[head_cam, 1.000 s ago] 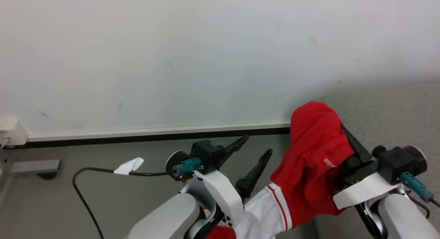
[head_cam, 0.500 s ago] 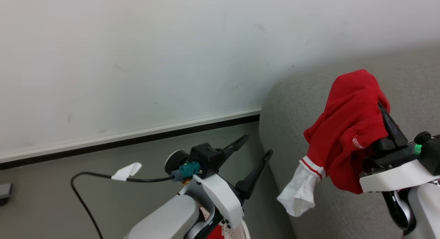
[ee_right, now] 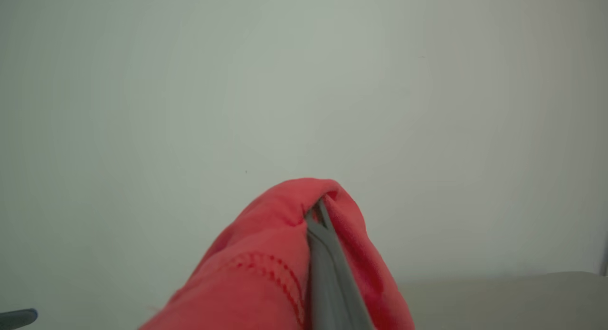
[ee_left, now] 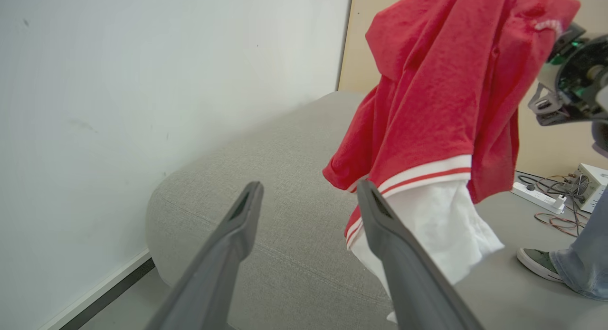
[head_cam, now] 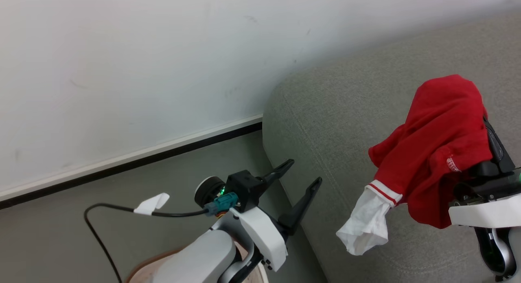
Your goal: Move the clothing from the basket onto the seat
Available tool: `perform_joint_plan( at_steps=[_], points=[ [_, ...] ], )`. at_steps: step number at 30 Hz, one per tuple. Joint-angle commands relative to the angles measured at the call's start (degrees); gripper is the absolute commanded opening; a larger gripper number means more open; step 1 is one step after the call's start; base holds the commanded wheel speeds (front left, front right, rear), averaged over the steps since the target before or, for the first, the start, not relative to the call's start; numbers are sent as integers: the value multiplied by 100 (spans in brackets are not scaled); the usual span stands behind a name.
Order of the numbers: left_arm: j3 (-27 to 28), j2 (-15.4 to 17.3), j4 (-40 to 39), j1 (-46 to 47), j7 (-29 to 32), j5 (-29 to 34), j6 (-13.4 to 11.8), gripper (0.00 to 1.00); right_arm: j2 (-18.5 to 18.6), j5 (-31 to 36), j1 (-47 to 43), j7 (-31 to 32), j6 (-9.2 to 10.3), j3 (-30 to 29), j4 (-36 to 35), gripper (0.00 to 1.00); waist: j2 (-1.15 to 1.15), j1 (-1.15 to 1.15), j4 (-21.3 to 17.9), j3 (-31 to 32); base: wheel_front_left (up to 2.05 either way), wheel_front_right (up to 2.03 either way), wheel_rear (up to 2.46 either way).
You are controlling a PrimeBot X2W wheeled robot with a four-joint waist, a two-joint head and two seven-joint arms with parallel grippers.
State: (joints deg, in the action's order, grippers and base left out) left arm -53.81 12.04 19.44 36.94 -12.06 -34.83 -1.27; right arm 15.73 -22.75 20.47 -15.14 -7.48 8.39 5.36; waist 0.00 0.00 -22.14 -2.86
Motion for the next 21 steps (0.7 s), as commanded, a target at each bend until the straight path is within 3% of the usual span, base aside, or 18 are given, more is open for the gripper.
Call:
perform_joint_plan(
  at_steps=[1,10,17,21],
  points=[
    [-5,47,26,36,-30,92,17,100,-47,53,-97,1,-3,-78,-95,0,0,0,-106,-113,0,0,0],
    [-102,9,61,173,14,98,86,100,-154,62,-112,0,-3,-472,-281,0,0,0,-53,-397,0,0,0],
    [-136,77,-14,403,193,155,80,100,-142,-182,368,0,-4,-878,-83,0,0,0,303,-902,0,0,0],
    [-140,141,-126,574,270,232,94,100,39,-310,795,1,-4,-1125,164,0,0,0,573,-1284,0,0,0]
  ],
)
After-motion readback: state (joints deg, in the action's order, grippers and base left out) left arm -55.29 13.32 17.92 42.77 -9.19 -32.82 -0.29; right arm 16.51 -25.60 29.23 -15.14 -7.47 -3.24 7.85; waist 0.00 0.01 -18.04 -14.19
